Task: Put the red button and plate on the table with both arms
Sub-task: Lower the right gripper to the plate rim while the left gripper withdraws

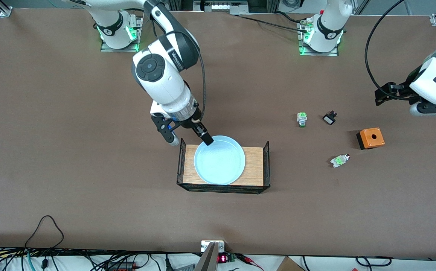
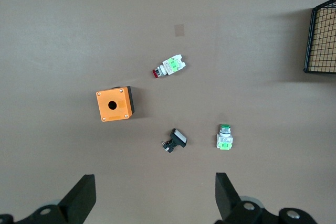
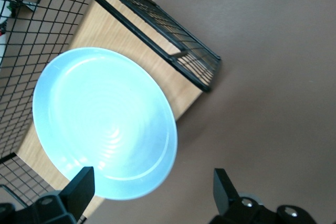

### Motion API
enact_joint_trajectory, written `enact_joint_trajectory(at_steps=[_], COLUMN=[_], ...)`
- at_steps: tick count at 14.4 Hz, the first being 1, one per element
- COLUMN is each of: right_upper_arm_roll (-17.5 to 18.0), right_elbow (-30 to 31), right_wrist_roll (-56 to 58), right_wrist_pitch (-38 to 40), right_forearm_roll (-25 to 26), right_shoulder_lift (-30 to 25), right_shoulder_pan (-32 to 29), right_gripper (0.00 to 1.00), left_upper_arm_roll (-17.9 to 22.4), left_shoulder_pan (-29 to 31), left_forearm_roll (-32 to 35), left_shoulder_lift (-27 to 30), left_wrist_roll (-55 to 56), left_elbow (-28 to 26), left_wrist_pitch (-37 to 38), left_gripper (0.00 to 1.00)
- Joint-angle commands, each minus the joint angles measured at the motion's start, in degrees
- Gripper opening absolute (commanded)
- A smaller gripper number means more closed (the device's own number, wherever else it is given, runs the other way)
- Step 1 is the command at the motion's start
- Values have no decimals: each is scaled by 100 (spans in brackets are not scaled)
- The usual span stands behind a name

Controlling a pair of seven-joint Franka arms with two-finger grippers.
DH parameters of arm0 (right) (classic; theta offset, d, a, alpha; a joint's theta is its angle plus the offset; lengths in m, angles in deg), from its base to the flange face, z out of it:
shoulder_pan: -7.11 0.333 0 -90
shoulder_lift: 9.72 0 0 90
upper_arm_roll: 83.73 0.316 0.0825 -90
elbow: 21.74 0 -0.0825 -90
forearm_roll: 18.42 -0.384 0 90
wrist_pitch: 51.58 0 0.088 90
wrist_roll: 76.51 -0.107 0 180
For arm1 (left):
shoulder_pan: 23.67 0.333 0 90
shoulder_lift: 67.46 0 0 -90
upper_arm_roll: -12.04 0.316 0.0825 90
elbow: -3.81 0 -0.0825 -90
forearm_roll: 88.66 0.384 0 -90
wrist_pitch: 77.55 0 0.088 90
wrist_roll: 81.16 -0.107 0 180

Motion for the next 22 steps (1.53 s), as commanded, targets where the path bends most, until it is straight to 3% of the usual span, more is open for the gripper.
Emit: enact_joint_trajectory(at_steps=[1,11,16,17,20,22], right_upper_arm_roll=[-53,-53,-53,-53,-53,-53], right_elbow=[-188,-179,-179,-179,-179,-179], right_wrist_roll=[-87,-87,-79,-79,-87,-70], right_wrist_pitch=[-162,-417,-566,-575,-575,-575], right_forearm_roll=[-84,-75,-57,-57,-83,-84], right_shoulder_lift=[293,575,698,698,698,698], right_shoulder_pan=[66,118,127,136,136,136], right_gripper=[100,100,91,87,49,31], left_upper_arm_roll=[72,63,63,63,63,63], left_shoulder_pan=[-108,-81,-72,-72,-72,-72], left_forearm_roll=[-101,-110,-110,-110,-110,-110], left_shoulder_lift=[93,75,84,84,84,84], left_wrist_roll=[-13,-13,-4,-4,-4,-4], left_elbow=[-82,-55,-46,-46,-46,-46], left_wrist_pitch=[-101,-31,-4,13,40,57], left_gripper=[100,100,100,100,100,100])
